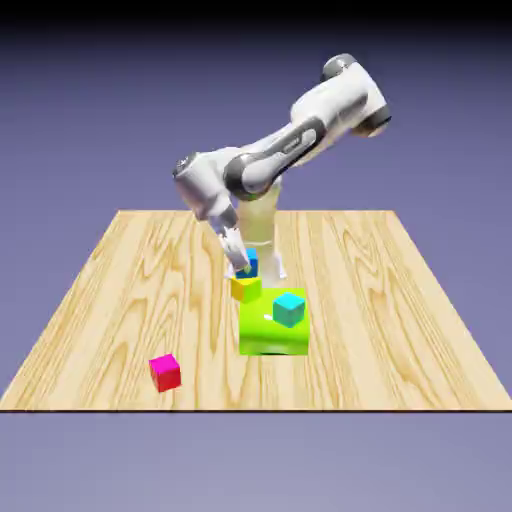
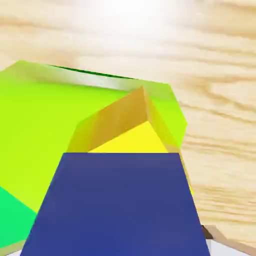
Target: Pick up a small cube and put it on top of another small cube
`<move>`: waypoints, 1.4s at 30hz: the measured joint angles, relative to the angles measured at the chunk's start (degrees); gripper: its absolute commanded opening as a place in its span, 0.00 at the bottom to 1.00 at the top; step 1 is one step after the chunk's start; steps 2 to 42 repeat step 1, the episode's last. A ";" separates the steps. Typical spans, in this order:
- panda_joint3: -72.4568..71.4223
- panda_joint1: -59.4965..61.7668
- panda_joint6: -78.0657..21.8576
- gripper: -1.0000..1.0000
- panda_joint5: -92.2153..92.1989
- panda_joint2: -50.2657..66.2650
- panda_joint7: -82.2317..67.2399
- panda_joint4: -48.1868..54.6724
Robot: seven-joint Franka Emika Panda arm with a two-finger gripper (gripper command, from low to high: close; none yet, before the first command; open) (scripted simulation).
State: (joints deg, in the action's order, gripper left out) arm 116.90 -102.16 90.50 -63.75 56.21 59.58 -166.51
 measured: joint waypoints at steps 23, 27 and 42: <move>0.00 0.00 0.00 1.00 0.00 0.00 0.00 0.00; 0.00 0.00 0.00 1.00 0.00 0.00 0.00 0.00; 0.00 0.00 0.00 1.00 0.00 0.00 0.00 0.00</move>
